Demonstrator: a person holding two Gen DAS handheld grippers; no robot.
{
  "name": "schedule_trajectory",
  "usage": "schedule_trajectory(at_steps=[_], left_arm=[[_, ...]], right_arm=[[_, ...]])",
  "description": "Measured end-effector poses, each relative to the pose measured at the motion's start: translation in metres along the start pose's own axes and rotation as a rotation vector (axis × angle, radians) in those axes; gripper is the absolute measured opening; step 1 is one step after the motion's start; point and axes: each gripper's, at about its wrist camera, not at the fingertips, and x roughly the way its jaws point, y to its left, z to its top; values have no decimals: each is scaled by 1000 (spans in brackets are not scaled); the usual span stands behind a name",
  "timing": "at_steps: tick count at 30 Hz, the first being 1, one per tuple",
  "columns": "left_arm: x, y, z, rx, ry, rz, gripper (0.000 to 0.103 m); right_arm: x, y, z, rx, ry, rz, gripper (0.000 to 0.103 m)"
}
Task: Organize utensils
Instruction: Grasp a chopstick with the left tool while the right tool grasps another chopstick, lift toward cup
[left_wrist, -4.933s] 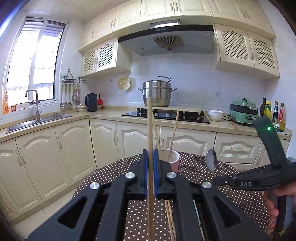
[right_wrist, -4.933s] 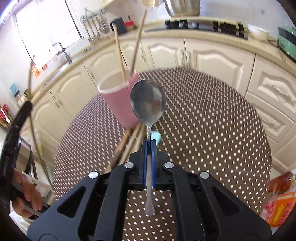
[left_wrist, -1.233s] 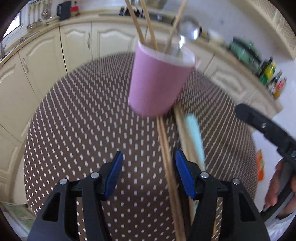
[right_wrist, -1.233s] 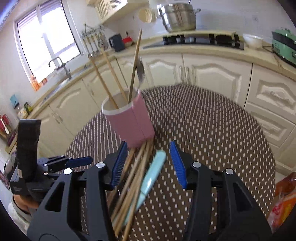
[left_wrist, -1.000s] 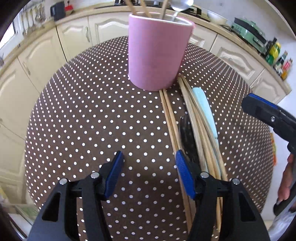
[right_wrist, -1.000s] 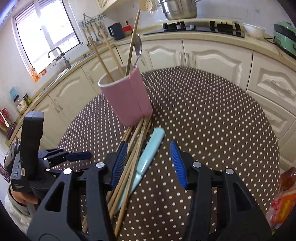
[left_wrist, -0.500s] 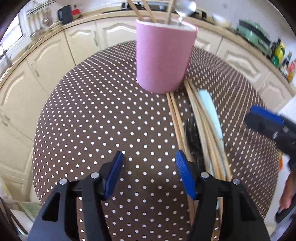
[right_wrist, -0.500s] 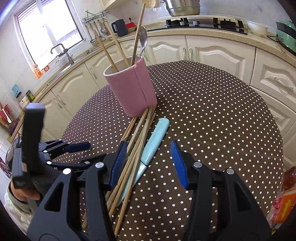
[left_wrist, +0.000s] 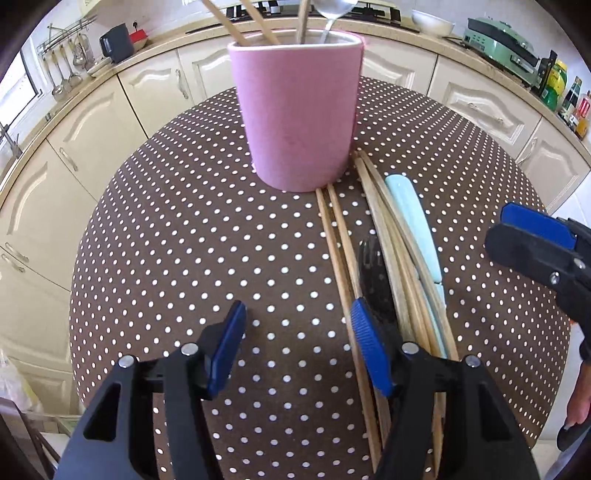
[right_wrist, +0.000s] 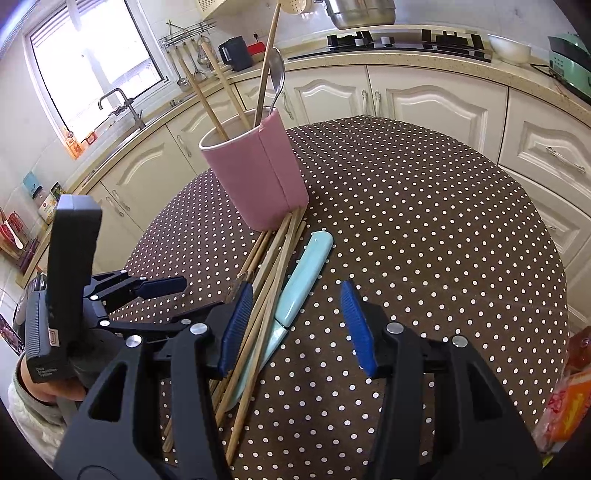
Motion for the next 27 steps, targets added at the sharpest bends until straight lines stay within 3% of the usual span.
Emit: schedule_trajectory(at_steps=[3, 6, 8, 10, 12, 13, 14, 16, 21, 23, 27], left_arm=[[6, -7, 2, 50, -2, 27, 60], [6, -3, 6, 5, 12, -15, 59], [5, -1, 7, -1, 4, -22, 48], [4, 1, 8, -13, -1, -33, 24], [3, 7, 8, -35, -2, -43, 9], [3, 12, 8, -55, -2, -63, 7], [4, 16, 7, -72, -5, -77, 6], [3, 20, 5, -99, -13, -95, 6], [-1, 37, -4, -156, -25, -119, 6], [-2, 45, -4, -175, -25, -125, 6], [-3, 57, -9, -198, -12, -148, 6]], right_arm=[[0, 0, -1, -7, 11, -7, 50], [4, 1, -1, -10, 36, -24, 50], [9, 4, -2, -21, 57, -29, 50], [15, 10, -2, -46, 85, -44, 50], [22, 16, -3, -60, 111, -50, 49], [24, 18, -2, -65, 119, -52, 49], [28, 21, -2, -75, 133, -53, 48], [35, 26, -2, -88, 164, -63, 35], [49, 32, -6, -113, 223, -95, 33], [53, 33, -7, -118, 240, -98, 28], [53, 33, -6, -118, 260, -101, 10]])
